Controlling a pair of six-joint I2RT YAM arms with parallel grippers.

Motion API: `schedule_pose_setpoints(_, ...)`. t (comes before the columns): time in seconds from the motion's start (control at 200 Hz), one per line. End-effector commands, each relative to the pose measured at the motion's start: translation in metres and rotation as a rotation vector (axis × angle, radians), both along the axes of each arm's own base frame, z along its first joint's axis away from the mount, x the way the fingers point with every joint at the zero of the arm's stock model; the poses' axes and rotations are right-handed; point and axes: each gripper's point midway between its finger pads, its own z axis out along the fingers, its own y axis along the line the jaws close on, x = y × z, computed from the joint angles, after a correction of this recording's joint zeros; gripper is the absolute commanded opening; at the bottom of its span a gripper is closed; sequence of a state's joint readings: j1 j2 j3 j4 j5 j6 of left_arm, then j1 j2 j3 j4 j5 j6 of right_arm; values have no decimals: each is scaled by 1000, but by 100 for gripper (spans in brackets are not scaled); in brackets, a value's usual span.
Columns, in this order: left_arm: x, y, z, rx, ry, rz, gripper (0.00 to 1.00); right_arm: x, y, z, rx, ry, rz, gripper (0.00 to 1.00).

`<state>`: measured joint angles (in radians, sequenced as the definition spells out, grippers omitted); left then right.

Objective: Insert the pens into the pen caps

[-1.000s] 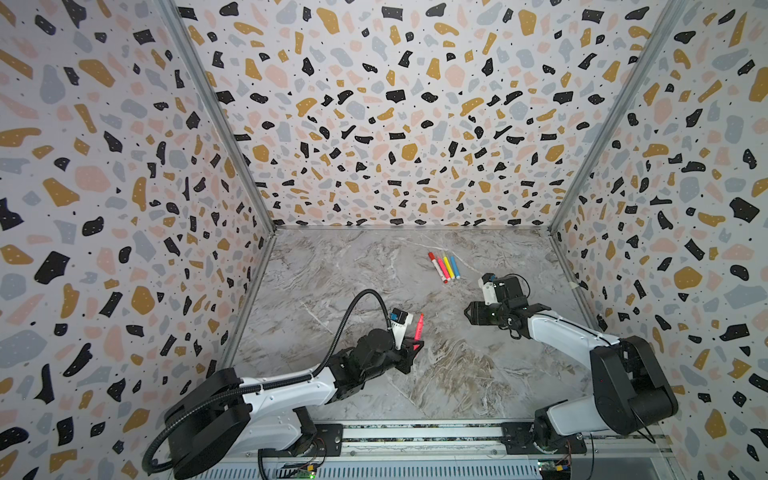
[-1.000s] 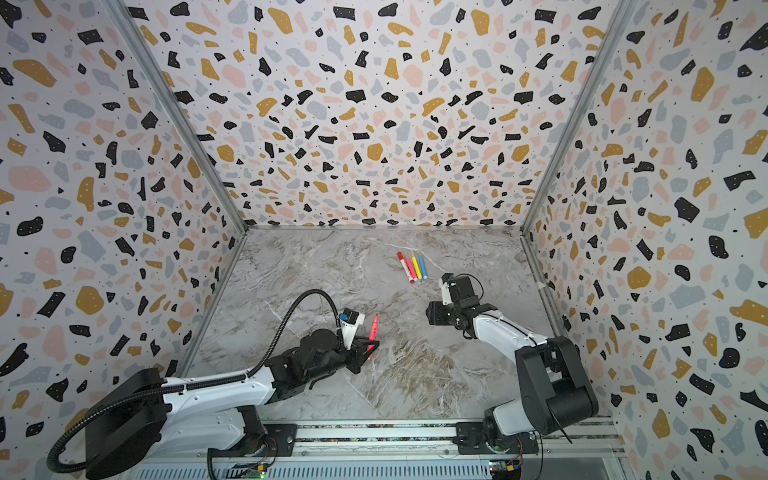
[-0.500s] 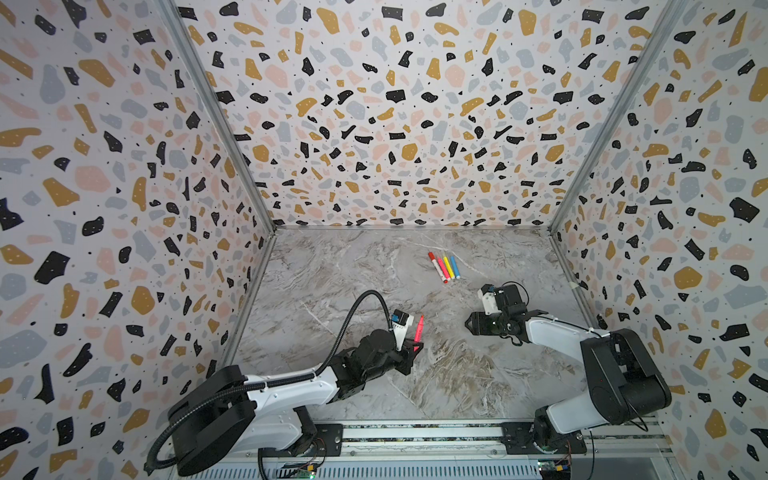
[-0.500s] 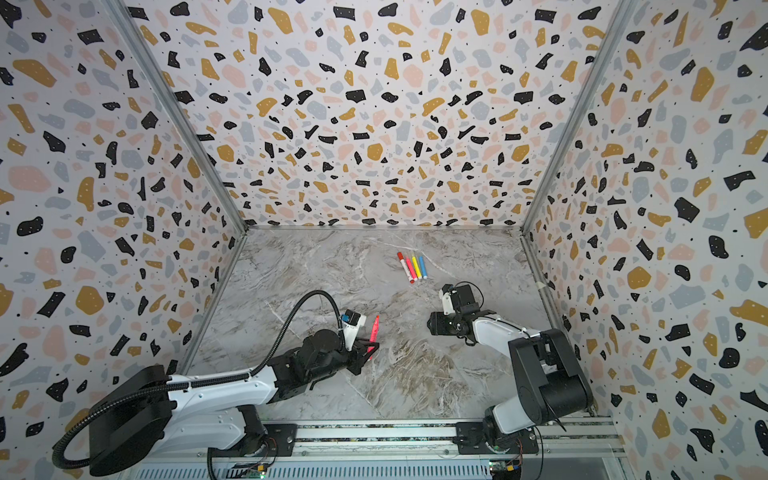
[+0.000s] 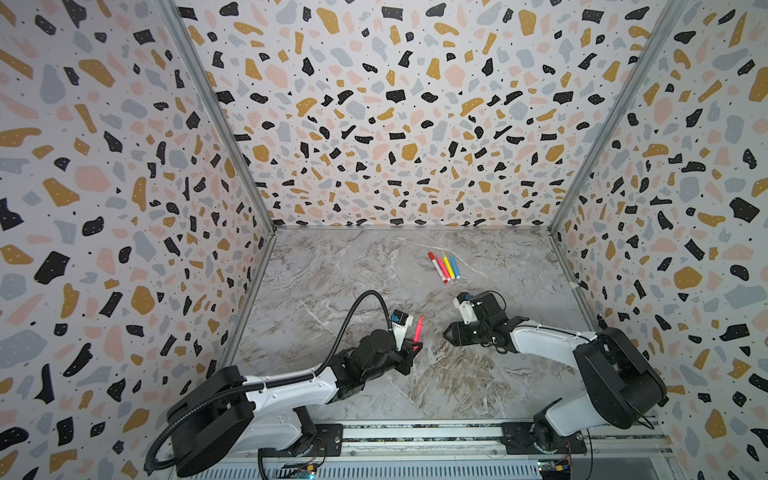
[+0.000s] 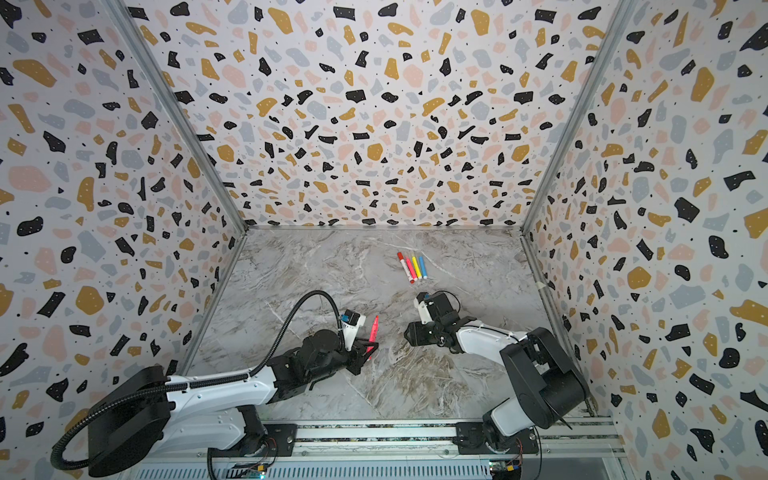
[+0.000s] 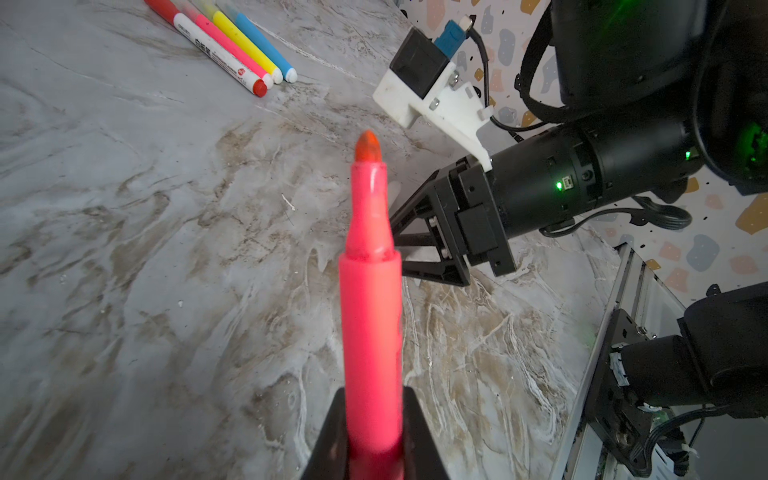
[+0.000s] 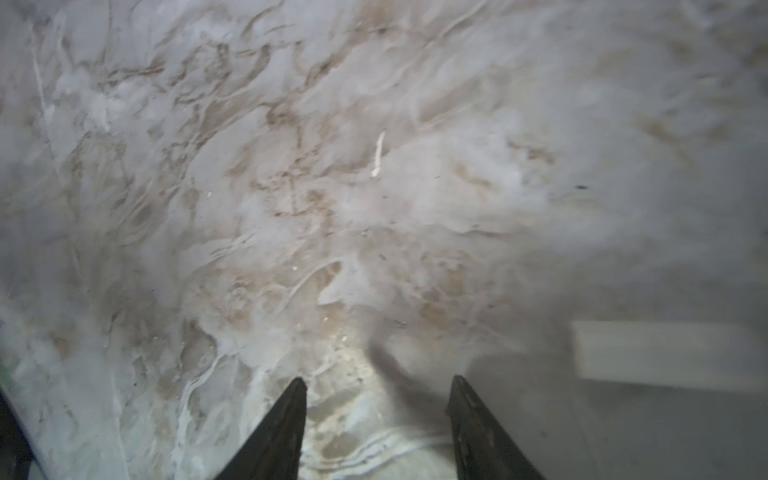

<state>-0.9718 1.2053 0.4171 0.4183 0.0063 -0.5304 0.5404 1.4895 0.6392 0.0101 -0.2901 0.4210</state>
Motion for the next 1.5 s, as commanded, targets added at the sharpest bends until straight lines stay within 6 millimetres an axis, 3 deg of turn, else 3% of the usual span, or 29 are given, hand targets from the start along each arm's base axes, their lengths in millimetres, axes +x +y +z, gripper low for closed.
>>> schedule_pose_setpoints(0.0,5,-4,18,-22,-54,0,0,25,1,34,1,-97,-43,56)
schedule_pose_setpoints(0.145,4,-3,23,-29,-61,0,1,54,-9,44,-41,-119,-51,56)
schedule_pose_setpoints(0.395,3,1,27,-35,-69,9,0,74,-28,27,-82,-79,-62,56)
schedule_pose_setpoints(0.991,3,2,21,-28,-65,11,0,56,-50,-2,-133,-29,-86,56)
schedule_pose_setpoints(1.192,3,4,21,-34,-65,16,1,44,-56,-1,-124,-28,-112,56)
schedule_pose_setpoints(1.367,3,3,22,-40,-67,17,1,25,-48,2,-97,-28,-110,56)
schedule_pose_setpoints(1.497,3,2,22,-42,-65,15,1,23,-49,5,-109,-41,-118,56)
